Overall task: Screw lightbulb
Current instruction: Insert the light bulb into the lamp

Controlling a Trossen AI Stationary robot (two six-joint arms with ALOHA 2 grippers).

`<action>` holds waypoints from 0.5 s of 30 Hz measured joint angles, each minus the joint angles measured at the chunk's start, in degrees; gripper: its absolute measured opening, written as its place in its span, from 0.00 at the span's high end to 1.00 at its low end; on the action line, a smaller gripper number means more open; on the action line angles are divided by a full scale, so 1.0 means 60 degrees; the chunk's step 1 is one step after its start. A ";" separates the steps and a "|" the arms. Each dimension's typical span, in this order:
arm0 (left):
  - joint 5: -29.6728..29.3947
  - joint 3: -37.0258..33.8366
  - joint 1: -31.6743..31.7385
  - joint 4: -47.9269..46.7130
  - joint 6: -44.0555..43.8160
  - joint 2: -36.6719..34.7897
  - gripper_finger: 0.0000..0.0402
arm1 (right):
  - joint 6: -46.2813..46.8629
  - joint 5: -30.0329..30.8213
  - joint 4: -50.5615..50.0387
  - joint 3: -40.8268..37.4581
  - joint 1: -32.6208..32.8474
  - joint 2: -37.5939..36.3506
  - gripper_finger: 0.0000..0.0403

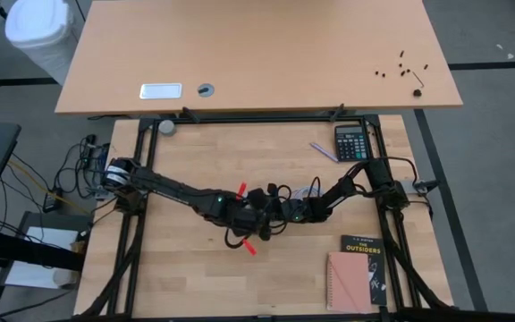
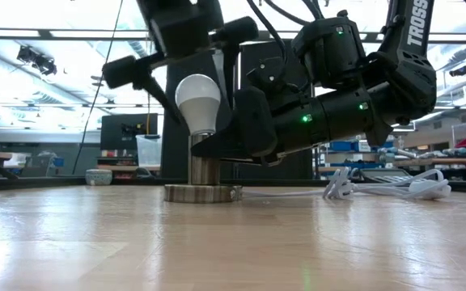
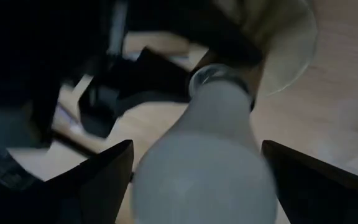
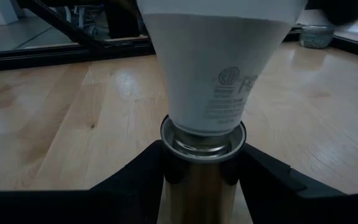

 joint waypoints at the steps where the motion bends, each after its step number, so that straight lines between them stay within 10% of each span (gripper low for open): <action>1: -0.0093 0.0132 0.0000 -0.0107 -0.0174 0.0000 0.11 | 0.0004 0.0000 -0.0003 0.0000 0.0000 0.0000 0.54; 15: -0.0764 0.0593 0.0006 -0.1576 -0.1188 -0.0011 0.11 | 0.0018 0.0004 -0.0003 0.0000 0.0007 0.0000 0.54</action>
